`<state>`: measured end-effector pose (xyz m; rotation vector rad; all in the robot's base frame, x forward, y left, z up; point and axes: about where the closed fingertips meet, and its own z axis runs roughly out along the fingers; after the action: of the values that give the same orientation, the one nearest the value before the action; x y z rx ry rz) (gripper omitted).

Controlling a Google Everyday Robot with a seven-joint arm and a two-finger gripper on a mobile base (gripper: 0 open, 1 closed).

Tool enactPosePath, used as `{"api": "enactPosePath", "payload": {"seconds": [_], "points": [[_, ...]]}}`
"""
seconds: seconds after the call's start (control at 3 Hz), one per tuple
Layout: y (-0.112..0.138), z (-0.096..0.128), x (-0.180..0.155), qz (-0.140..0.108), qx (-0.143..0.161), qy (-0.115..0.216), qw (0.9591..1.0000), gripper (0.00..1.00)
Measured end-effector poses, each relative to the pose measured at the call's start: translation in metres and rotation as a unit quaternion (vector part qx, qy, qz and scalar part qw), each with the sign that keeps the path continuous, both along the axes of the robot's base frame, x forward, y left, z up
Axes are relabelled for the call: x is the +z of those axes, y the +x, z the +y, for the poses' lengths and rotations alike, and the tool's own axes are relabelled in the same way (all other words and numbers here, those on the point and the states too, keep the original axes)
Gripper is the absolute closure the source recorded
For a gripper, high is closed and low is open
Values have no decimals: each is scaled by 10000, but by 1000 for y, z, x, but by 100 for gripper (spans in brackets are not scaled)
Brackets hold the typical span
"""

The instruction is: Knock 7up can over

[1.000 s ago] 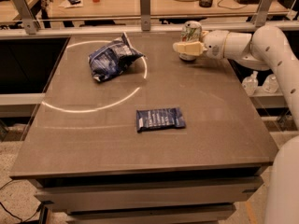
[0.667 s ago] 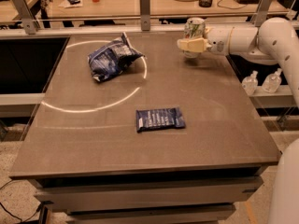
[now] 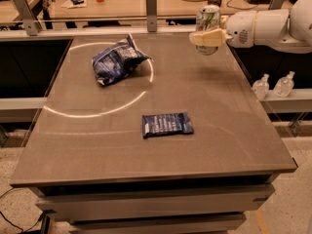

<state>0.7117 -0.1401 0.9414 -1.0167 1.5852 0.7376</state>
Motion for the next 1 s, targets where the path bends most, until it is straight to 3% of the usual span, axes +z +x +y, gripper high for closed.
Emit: {"api": "enactPosePath", "payload": {"seconds": [0.33,0.67,1.0], "points": [[-36,14,31,-473,527,-155,9974,100],[-67,29,46,-1444,1266,-816,9780,100],[-72,30,34,-2182,1587,-1674,9482,100]]}}
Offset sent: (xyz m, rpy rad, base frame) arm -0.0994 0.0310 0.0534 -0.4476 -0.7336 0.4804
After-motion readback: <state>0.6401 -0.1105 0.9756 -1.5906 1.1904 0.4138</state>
